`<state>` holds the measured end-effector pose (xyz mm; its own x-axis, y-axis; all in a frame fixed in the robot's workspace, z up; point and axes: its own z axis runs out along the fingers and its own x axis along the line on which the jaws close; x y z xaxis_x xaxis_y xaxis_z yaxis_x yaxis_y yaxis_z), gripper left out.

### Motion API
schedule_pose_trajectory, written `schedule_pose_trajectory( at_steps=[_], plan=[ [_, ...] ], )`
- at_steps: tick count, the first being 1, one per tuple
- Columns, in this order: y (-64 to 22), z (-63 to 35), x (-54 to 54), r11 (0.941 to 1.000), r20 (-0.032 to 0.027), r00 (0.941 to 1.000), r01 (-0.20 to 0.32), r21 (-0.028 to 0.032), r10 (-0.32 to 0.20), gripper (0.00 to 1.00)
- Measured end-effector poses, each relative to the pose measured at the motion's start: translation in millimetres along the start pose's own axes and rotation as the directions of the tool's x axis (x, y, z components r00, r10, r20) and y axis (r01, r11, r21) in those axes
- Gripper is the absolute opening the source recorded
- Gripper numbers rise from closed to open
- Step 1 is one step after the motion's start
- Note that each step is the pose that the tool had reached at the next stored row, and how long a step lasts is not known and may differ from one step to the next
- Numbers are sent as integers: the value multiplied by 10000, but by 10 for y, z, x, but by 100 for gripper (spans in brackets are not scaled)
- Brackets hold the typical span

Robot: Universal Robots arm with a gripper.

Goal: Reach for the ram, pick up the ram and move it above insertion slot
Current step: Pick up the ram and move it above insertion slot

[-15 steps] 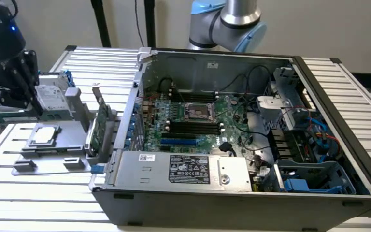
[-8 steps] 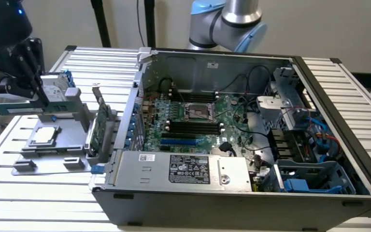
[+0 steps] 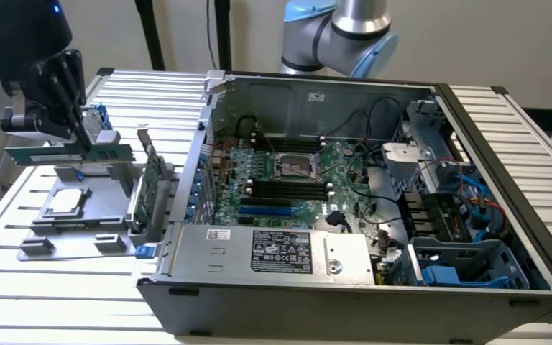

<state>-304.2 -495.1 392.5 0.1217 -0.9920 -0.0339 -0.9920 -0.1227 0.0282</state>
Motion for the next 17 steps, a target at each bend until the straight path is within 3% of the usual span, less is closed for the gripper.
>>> schedule_pose_trajectory(
  at_steps=[17],
  plan=[
    [-436, -29, -91, 10000, 140, 9999, 4, 16, -5, 12]
  ],
)
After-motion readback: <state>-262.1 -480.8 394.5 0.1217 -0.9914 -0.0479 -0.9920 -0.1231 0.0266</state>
